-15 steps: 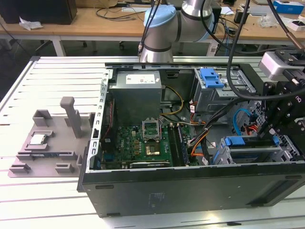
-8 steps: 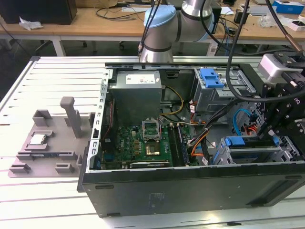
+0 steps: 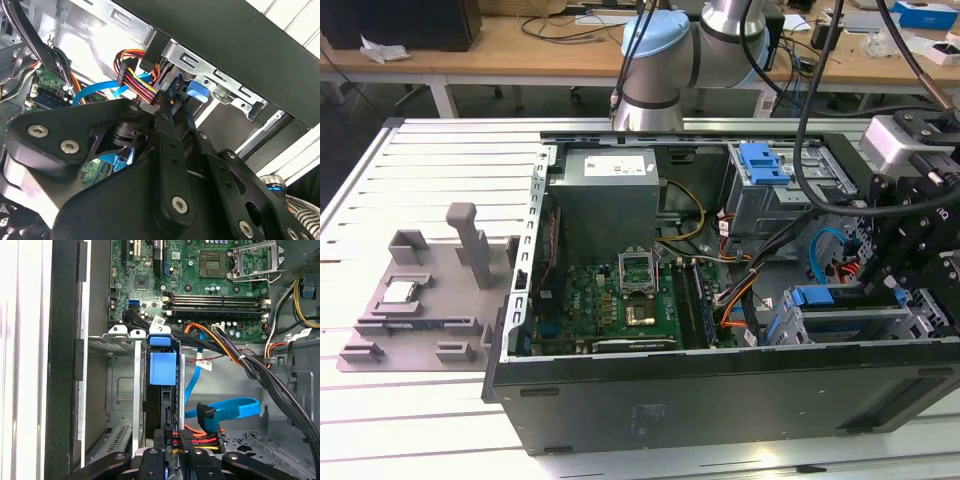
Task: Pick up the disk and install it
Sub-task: 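Insert the first disk wire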
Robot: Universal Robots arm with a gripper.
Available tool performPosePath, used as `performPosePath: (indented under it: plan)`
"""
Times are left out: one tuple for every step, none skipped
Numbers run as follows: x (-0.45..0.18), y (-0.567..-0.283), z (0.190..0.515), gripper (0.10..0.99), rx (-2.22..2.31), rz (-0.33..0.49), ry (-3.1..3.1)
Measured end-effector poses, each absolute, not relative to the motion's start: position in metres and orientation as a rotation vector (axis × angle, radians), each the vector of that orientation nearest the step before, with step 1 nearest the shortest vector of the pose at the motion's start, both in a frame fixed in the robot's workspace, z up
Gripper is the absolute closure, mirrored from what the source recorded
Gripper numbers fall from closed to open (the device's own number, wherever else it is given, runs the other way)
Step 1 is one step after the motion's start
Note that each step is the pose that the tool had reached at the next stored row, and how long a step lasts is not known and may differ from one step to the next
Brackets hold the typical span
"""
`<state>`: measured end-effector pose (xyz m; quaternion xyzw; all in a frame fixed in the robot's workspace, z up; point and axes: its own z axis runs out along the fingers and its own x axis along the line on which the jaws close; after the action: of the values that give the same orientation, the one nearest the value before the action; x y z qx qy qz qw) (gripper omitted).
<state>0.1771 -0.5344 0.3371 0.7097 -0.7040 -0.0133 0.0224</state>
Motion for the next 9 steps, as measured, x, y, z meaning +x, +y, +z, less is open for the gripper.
performPosePath:
  plan:
    - [0.177, -0.534, 0.340, 0.839, 2.198, -0.041, -2.181]
    - [0.177, -0.532, 0.346, 0.839, 2.198, -0.040, -2.181]
    - [0.177, -0.530, 0.351, 0.855, 2.198, -0.040, -2.181]
    - [0.177, -0.530, 0.356, 0.980, 2.199, -0.039, -2.181]
    - [0.177, -0.529, 0.359, 0.980, 2.199, -0.039, -2.180]
    - [0.177, -0.529, 0.364, 0.980, 2.199, -0.039, -2.180]
    - [0.177, -0.528, 0.377, 0.980, 2.199, -0.039, -2.180]
    - [0.177, -0.528, 0.383, 0.980, 2.199, -0.039, -2.180]
    - [0.177, -0.528, 0.385, 0.980, 2.199, -0.039, -2.180]
